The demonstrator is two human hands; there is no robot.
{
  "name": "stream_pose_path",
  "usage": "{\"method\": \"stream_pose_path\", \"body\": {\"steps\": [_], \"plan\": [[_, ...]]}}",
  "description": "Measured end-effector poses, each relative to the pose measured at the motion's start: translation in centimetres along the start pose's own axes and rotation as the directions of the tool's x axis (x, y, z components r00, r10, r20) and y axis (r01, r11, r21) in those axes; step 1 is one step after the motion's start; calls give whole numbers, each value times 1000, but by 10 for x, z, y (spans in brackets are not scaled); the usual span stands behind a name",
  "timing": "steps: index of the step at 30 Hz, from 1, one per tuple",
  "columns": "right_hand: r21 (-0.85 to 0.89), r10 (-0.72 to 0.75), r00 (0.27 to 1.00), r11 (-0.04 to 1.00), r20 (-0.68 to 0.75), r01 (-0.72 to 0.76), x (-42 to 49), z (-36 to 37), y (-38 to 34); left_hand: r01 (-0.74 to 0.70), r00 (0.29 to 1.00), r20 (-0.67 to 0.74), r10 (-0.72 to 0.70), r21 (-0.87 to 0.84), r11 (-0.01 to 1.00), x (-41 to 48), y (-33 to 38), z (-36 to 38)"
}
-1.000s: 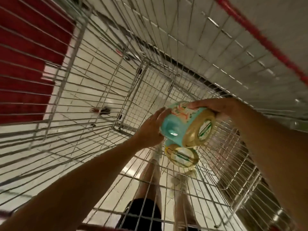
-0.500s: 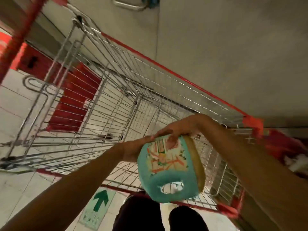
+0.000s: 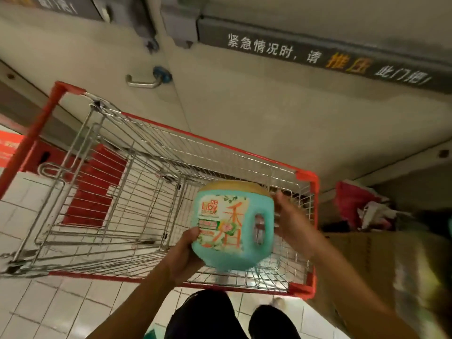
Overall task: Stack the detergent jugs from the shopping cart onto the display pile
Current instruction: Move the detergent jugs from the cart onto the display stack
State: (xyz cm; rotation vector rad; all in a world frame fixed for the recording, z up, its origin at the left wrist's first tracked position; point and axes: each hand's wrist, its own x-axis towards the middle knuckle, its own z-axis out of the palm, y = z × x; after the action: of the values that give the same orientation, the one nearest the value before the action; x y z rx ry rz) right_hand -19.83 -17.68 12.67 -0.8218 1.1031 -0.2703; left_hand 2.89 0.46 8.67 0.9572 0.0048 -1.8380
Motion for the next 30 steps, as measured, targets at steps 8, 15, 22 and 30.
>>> {"method": "stream_pose_path", "body": {"steps": [8,15,22,30], "plan": [[280,-51,968,952,-245,121,-107,-52,42,-49,998,39,42,220,974,6,-61,105],[305,-125,935,923,-333,232,-178,-123,63,-42,984,175,-33,411,911,8,-112,178],[244,-165,886,925,-434,291,-242,-182,71,-62,977,204,-60,543,837,8,-160,232],[306,-257,833,844,-491,441,-298,-237,94,-153,962,269,-52,686,711,12,-208,294]]}}
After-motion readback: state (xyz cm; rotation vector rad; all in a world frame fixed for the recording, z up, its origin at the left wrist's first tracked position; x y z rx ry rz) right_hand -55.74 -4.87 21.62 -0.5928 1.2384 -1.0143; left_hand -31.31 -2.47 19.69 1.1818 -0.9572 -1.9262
